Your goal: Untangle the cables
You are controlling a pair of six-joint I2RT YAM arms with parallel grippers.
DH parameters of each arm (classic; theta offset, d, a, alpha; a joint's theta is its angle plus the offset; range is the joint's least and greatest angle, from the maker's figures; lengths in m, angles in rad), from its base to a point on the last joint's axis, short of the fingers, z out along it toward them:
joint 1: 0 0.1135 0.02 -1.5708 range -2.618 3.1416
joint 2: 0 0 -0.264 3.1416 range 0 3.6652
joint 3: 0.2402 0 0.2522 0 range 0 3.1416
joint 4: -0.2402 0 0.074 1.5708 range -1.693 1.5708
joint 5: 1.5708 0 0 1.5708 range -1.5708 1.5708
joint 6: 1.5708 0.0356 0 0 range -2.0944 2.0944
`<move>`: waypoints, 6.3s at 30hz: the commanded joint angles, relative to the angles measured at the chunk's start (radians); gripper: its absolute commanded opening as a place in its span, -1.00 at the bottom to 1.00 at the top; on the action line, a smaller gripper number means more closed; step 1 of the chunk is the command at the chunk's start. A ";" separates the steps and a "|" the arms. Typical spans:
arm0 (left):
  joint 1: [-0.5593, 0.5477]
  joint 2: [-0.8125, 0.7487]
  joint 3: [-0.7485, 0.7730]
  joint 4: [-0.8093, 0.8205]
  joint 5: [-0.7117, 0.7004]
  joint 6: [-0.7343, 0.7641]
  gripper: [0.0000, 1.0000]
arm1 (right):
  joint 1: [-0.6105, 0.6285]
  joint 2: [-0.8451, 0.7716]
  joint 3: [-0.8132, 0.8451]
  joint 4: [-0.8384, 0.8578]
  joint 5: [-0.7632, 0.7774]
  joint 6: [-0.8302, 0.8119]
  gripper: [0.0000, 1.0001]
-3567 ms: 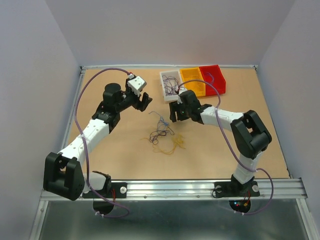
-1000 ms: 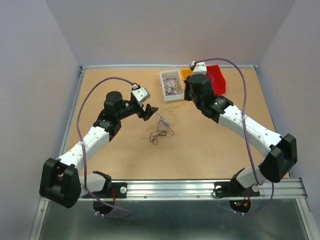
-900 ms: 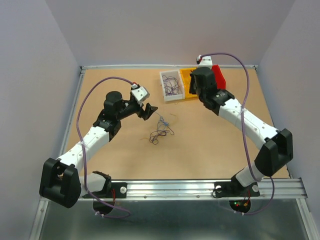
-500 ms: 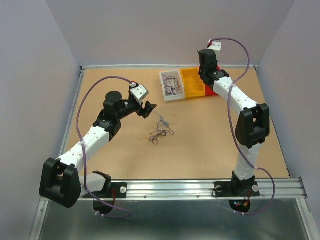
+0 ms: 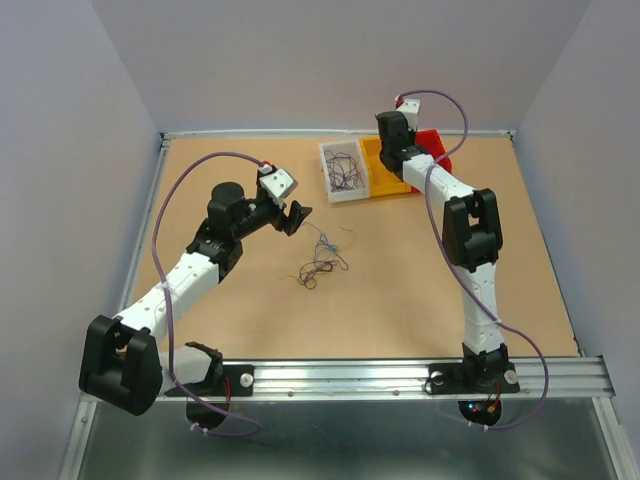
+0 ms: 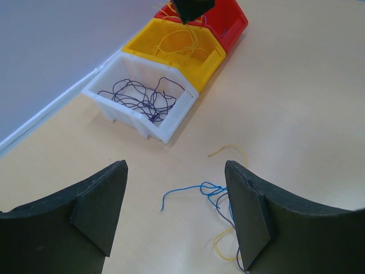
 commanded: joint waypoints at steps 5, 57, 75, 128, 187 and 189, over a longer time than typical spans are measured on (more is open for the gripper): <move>0.005 -0.001 0.011 0.047 -0.007 0.003 0.62 | 0.056 0.083 0.066 0.065 -0.160 -0.010 -0.99; 0.005 -0.015 0.008 0.043 -0.026 0.011 0.62 | 0.238 -0.561 -0.853 0.151 -0.651 0.158 0.27; 0.005 -0.017 0.008 0.043 -0.030 0.015 0.62 | 0.254 -0.403 -0.834 0.245 -0.674 0.241 -0.17; 0.003 -0.167 -0.101 0.207 0.174 -0.058 0.62 | 0.258 -0.964 -0.357 0.118 -0.585 0.086 -0.99; 0.000 -0.142 -0.113 0.165 0.113 0.020 0.62 | -0.042 -0.019 -0.206 0.281 -0.548 0.138 -0.99; 0.000 -0.138 -0.110 0.162 0.114 0.020 0.62 | -0.044 0.014 -0.173 0.257 -0.548 0.138 -0.99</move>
